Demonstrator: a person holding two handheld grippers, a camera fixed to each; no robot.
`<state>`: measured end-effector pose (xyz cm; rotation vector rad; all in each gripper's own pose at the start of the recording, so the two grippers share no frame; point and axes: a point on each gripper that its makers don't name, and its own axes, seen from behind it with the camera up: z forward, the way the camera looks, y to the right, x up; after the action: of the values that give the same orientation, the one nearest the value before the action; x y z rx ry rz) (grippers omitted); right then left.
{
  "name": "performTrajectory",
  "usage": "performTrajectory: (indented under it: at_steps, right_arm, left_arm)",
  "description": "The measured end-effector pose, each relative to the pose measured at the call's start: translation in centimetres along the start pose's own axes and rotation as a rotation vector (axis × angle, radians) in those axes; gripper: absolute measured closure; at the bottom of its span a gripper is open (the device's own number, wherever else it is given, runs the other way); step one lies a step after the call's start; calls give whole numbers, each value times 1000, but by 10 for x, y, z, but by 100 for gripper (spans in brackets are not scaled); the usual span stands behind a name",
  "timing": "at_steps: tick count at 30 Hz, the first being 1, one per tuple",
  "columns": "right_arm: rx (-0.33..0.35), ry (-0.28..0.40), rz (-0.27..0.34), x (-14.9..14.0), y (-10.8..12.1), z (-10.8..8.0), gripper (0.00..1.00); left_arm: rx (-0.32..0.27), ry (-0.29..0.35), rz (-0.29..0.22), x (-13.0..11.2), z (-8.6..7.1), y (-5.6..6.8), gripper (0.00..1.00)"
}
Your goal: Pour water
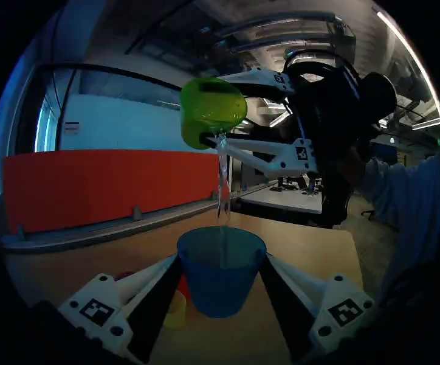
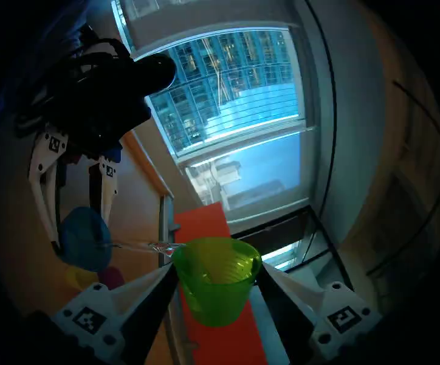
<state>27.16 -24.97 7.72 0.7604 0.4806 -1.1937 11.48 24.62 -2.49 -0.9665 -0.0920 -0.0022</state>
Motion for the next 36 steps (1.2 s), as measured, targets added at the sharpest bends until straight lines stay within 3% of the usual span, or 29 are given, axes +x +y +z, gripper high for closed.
performTrajectory:
  at_steps: [36]
  right_arm:
    - [-46,6,-223,18,20,5,10]
  left_arm:
    - [-8,-2,-4,-1,3,0,14]
